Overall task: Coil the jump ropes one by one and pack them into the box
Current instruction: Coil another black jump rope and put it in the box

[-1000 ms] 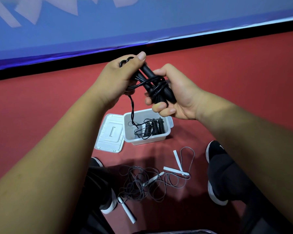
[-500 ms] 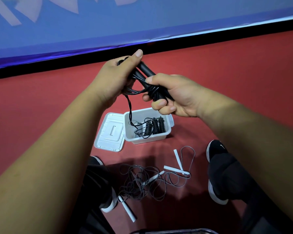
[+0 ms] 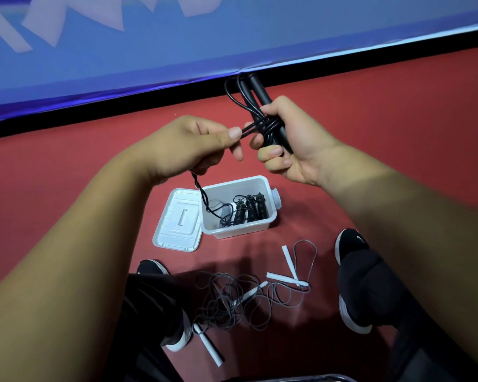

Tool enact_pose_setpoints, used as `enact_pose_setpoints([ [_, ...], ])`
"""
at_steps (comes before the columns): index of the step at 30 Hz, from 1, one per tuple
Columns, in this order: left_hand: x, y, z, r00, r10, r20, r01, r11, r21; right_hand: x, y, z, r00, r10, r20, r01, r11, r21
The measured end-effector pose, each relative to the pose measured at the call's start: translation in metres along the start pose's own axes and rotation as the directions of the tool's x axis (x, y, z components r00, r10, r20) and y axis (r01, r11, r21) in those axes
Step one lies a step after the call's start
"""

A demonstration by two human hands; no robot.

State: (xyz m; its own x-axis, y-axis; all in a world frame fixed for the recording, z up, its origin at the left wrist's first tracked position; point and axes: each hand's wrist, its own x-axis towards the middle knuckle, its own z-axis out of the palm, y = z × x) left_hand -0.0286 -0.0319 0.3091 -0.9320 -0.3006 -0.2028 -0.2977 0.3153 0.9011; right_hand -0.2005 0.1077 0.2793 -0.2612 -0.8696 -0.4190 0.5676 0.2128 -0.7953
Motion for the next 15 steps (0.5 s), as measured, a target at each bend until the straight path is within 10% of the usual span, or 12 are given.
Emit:
enact_pose_setpoints([
  [15, -0.010, -0.010, -0.019, 0.967, -0.120, 0.227, 0.102, 0.991, 0.091, -0.009, -0.008, 0.010, 0.997, -0.014, 0.075, 0.020, 0.996, -0.084],
])
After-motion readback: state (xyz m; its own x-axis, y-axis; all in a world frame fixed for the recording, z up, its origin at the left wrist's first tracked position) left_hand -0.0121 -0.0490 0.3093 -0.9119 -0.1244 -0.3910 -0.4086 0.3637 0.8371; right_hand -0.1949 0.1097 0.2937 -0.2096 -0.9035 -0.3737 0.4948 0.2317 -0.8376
